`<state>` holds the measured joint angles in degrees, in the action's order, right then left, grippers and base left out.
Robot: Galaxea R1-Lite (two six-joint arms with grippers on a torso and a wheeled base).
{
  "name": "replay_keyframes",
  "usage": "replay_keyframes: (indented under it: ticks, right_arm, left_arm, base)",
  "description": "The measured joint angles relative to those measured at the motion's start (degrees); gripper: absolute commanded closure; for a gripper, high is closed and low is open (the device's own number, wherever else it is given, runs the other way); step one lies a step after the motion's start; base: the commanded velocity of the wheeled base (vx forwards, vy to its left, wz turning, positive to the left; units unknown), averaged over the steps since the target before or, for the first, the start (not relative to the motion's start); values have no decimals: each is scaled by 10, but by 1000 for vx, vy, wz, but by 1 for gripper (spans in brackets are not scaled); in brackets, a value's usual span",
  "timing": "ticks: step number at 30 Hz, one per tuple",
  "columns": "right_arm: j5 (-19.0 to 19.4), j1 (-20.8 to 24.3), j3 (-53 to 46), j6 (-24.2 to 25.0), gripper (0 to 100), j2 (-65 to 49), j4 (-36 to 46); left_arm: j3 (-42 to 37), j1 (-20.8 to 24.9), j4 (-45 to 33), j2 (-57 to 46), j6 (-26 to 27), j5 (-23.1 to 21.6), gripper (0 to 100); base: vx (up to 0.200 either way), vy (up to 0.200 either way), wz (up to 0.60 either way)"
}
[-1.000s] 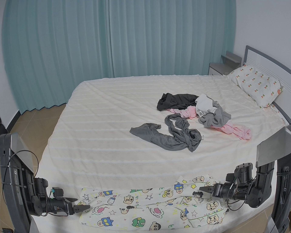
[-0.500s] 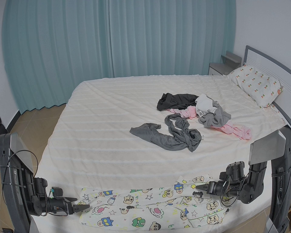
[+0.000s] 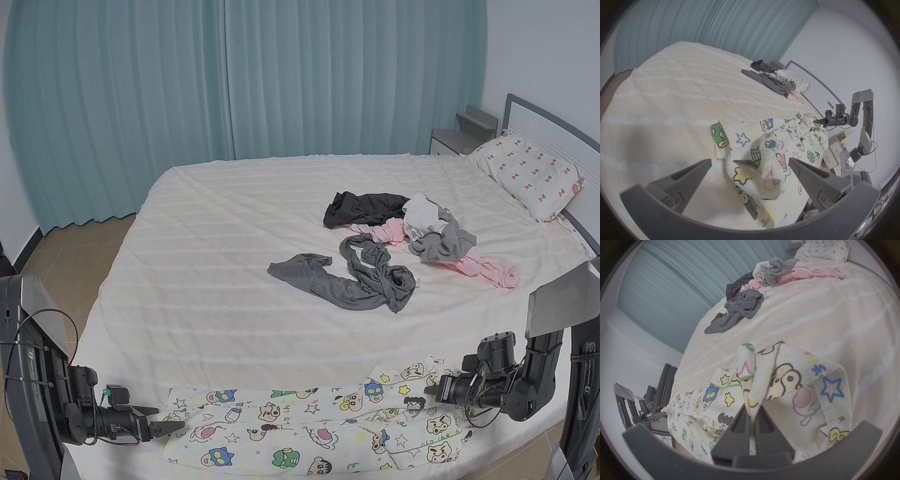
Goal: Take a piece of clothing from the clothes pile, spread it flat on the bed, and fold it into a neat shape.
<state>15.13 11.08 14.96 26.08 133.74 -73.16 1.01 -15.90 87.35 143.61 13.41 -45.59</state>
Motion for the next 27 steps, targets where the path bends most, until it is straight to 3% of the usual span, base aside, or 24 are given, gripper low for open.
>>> replay_keyframes:
  ticks: [6,12,13,23,27]
  right_arm:
    - [0,-26,-15,-52,100,-7,3]
    - [-1,-37,-17,-60,100,-5,4]
    - [-1,-38,-17,-63,0,-4,4]
    - [-3,-45,-22,-80,0,6,-1]
    - [-3,-43,-24,-80,0,5,-4]
  left_arm:
    - [0,1,0,0,1,-1,0]
    - [0,2,0,2,1,-1,0]
    - [0,2,0,2,1,-1,0]
    - [0,-7,16,1,-9,-1,0]
    - [0,-20,16,-10,-61,-7,0]
  base:
    - [0,0,0]
    - [0,0,0]
    - [0,0,0]
    - [0,0,0]
    - [0,0,0]
